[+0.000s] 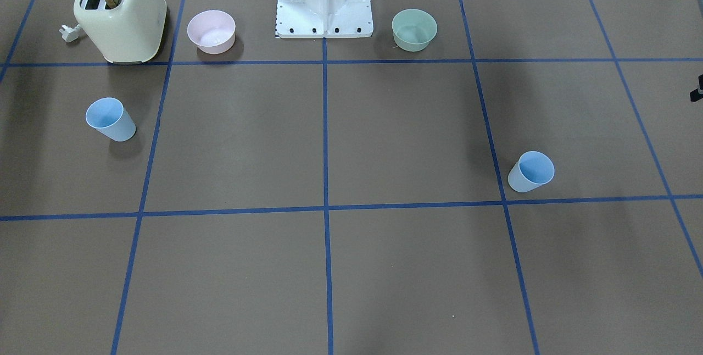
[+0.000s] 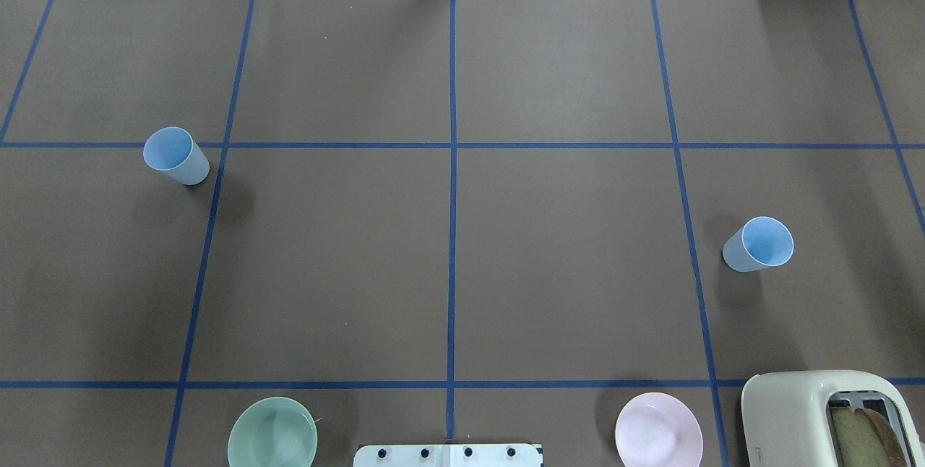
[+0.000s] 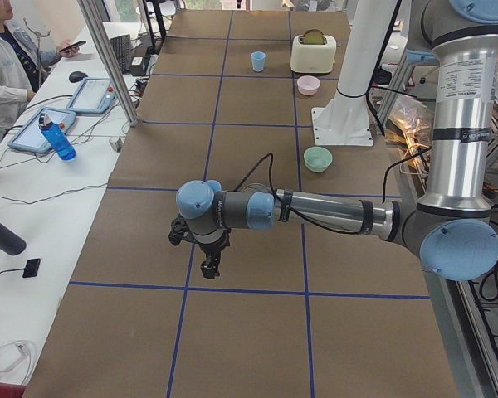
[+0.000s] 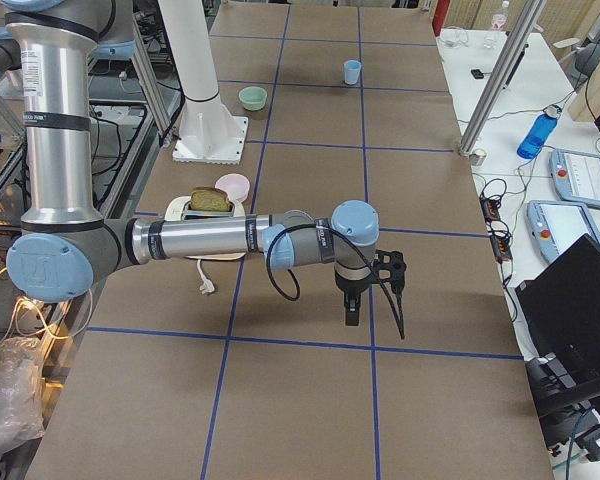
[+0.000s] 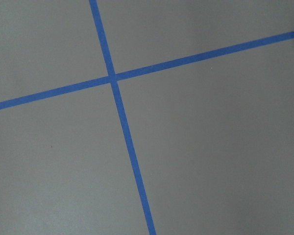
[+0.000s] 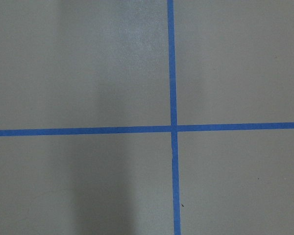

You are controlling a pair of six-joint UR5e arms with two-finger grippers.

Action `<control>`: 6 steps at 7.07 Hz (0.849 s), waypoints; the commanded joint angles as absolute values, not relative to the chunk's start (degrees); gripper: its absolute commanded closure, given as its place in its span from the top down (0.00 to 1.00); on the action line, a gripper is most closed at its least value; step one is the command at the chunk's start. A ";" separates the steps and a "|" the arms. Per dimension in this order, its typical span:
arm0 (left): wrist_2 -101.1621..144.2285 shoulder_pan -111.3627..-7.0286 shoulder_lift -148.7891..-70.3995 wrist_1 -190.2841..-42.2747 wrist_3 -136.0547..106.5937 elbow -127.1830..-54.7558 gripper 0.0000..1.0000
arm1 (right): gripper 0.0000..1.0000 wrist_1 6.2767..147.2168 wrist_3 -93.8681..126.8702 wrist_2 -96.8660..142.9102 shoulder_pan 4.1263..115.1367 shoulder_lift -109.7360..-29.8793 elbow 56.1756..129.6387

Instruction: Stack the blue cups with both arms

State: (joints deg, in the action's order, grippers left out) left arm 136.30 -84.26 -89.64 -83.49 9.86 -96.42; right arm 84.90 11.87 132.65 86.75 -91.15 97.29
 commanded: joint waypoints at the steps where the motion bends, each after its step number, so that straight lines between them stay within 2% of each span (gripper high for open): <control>1: 136.32 -84.29 -89.65 -83.50 9.76 -96.68 0.99 | 1.00 84.47 11.34 131.67 86.40 -91.14 97.56; 4: 137.02 -82.80 -94.55 -84.46 -1.28 -97.91 0.98 | 1.00 76.14 11.77 132.79 85.78 -91.58 96.07; 6: 136.93 -76.59 -100.43 -84.55 -9.19 -97.30 0.95 | 1.00 72.61 11.34 132.89 82.63 -91.67 97.55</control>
